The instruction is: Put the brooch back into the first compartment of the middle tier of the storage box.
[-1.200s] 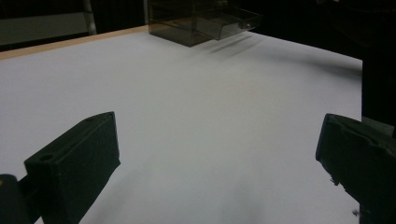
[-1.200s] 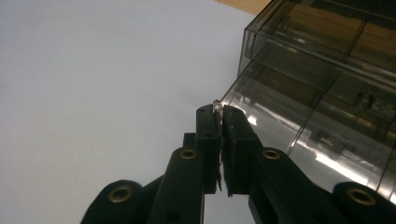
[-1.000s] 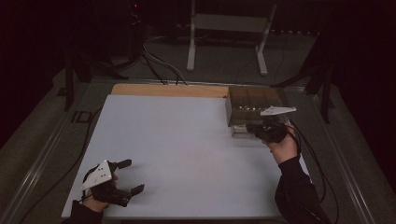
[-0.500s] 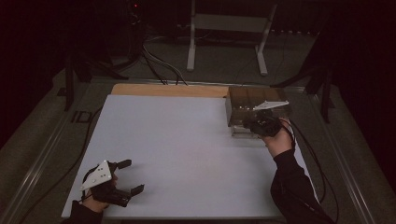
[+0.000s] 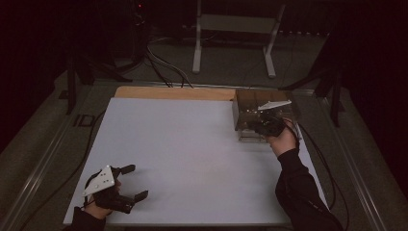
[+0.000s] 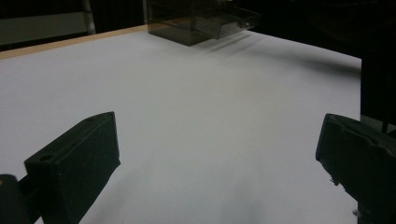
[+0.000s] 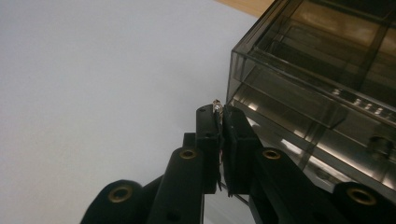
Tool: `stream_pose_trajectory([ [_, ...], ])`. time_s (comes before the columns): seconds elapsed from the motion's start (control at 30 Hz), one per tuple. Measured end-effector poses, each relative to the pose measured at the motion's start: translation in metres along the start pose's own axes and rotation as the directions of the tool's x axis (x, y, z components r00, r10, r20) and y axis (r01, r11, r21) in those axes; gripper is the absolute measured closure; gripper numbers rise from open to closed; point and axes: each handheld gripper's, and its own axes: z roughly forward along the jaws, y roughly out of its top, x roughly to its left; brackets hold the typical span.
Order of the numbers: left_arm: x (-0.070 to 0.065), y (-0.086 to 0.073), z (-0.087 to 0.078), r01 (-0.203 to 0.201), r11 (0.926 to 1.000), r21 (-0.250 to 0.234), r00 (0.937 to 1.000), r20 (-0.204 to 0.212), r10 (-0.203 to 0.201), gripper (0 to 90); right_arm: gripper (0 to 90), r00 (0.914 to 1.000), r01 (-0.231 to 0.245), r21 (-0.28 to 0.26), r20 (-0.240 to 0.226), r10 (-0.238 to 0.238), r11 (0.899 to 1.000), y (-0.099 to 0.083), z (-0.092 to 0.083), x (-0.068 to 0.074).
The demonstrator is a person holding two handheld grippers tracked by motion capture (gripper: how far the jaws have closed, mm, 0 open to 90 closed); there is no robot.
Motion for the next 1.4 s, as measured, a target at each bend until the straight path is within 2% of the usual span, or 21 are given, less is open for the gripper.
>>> stream_pose_trajectory([
  [0.3,0.0,-0.001,0.0,-0.001,1.0,0.006,1.0,0.004,0.001,0.3,85.9,0.9997,-0.022,0.035,-0.005,0.022,0.999,-0.003,0.016,-0.009],
  [0.6,0.001,-0.001,0.001,0.003,1.0,0.004,1.0,-0.001,-0.003,0.3,85.9,0.9994,-0.034,0.059,-0.003,0.034,0.998,-0.006,0.025,-0.017],
  [0.83,0.0,-0.001,0.001,-0.002,1.0,0.008,1.0,0.002,0.002,0.3,85.8,0.9988,-0.05,0.105,0.008,0.049,0.993,-0.01,0.031,-0.022],
  [1.1,0.001,-0.001,0.001,0.003,1.0,0.004,1.0,-0.002,-0.003,0.3,85.5,0.9992,-0.035,0.135,0.025,0.032,0.99,-0.01,0.035,-0.023],
  [1.23,0.0,-0.001,0.001,-0.002,1.0,0.009,1.0,0.001,0.002,0.3,85.3,0.9994,-0.018,0.167,0.033,0.013,0.986,-0.009,0.036,-0.023],
  [1.4,0.0,-0.001,0.001,-0.004,0.9999,0.01,1.0,0.0,0.004,0.3,84.3,0.9994,-0.011,0.176,0.035,0.005,0.984,-0.007,0.036,-0.022],
])
